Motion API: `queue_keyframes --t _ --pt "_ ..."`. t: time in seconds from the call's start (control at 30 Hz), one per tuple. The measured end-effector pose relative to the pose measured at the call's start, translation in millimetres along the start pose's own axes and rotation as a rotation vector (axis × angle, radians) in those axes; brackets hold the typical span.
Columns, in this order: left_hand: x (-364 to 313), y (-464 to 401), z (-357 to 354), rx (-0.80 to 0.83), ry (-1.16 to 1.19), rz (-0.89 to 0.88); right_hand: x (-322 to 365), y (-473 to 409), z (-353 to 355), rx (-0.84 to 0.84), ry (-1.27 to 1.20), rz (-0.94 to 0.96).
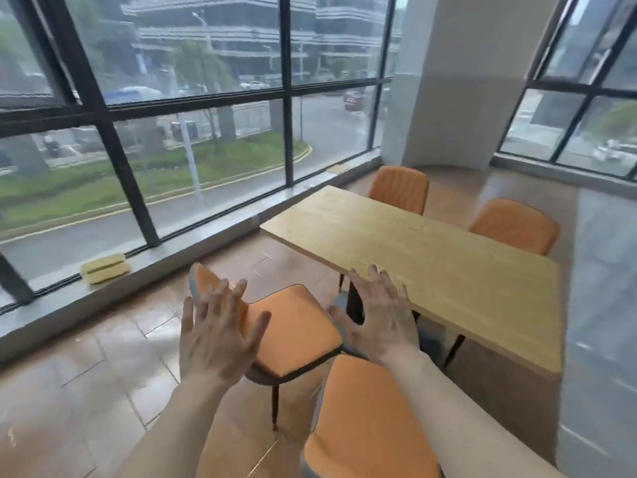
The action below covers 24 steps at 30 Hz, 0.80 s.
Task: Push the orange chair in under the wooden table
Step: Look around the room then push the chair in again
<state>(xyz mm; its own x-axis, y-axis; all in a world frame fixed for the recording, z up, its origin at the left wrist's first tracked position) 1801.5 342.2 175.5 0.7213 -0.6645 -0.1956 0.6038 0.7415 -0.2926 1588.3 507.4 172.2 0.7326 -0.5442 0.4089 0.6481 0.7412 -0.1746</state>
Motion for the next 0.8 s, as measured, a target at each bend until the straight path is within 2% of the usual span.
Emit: queue_keyframes --t 0.17,0.37,0.7,0.8 --pt "-65.8 -5.8 -55.2 0.111 0.101 -0.244 -68.4 66.9 1.3 -0.015 0.057 -0.267" --pt "-116.8 58.3 -135.6 0.286 0.131 -0.440 -130.0 169.1 -41.2 0.059 0.106 -0.516" --pt "-109.7 162.1 -251.0 0.521 0.156 -0.523 -167.3 257.8 -159.5 0.226 0.082 -0.659" --pt "-113.1 162.9 -265.5 0.539 0.208 -0.521 -174.9 252.7 -167.7 0.131 0.163 -0.632"
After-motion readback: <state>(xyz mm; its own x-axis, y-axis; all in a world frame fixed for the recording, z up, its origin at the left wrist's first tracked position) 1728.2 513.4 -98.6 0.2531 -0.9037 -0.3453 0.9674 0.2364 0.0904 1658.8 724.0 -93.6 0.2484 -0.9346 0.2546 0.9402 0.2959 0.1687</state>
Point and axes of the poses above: each hand's wrist, its own y-axis away from the middle knuckle, its own z-axis out of the back of the hand, x = y × z, the point moved 7 cm from there along -y, towards the middle knuckle, and after that the axes turned 5 degrees about -y, right-handed, at the moved point
